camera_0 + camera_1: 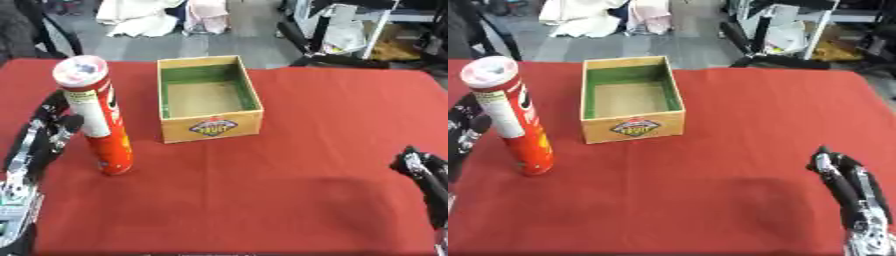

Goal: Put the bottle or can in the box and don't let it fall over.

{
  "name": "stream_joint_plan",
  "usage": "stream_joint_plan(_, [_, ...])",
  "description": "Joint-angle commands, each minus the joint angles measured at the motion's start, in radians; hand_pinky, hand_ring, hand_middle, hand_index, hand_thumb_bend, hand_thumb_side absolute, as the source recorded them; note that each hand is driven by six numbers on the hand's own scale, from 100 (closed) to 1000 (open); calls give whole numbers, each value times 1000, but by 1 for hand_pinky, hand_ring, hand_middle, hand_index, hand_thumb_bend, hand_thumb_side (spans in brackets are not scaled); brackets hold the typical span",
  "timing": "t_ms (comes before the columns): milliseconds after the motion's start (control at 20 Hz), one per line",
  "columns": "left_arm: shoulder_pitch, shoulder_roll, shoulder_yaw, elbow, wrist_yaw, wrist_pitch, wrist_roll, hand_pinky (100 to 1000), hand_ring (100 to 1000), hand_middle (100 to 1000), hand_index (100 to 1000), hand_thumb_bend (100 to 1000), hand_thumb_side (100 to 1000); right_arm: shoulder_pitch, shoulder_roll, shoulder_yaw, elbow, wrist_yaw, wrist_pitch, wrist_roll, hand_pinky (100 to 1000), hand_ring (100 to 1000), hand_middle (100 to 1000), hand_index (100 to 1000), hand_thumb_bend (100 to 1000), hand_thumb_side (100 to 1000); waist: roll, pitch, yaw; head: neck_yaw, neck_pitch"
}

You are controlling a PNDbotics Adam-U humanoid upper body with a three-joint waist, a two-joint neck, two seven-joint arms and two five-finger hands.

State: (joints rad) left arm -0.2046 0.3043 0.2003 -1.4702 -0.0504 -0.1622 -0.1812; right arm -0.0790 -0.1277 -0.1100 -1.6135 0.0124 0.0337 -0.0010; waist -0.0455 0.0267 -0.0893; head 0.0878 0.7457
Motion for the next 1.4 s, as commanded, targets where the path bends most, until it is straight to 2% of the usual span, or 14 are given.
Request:
stream_joint_plan(50, [-29,44,-19,10,-26,-11,-21,1000,1000,906,1000,746,683,-12,-21,0,-8,3,-3,4,807,623,519,552,100,518,2,-8,-3,6,-6])
stream_joint_plan(250, [-50,60,-39,26,-55,-24,-49,1000,1000,908,998,726,684,-12,-21,1,-7,2,-3,6,807,623,519,552,100,520,3,-8,-6,7,-5])
stream_joint_plan(500, [-61,73,-50,41,-79,-41,-83,1000,1000,911,987,651,683,-11,-21,1,-7,2,-3,6,807,623,519,552,100,521,3,-7,-9,9,-3])
stream_joint_plan(600, [-62,73,-48,45,-82,-46,-93,1000,1000,912,975,572,681,-11,-20,1,-7,2,-3,6,807,623,519,553,100,522,3,-7,-10,9,-3])
stream_joint_plan(800, [-60,73,-45,49,-80,-53,-105,1000,1000,913,952,488,654,-11,-20,1,-7,2,-2,6,807,623,519,553,100,522,3,-7,-10,8,-3])
stream_joint_plan(900, [-58,73,-43,50,-79,-56,-113,1000,1000,915,943,438,623,-11,-20,1,-7,2,-2,6,807,623,519,553,100,522,3,-7,-10,7,-3])
stream_joint_plan(1100, [-55,74,-44,50,-83,-70,-154,1000,1000,917,940,406,587,-10,-20,1,-7,2,-2,6,807,623,519,553,100,522,2,-7,-10,7,-3])
stream_joint_plan(1400, [-51,74,-39,50,-84,-79,-191,1000,1000,912,915,277,447,-11,-20,0,-7,1,-2,6,807,623,519,553,100,522,2,-8,-11,6,-4])
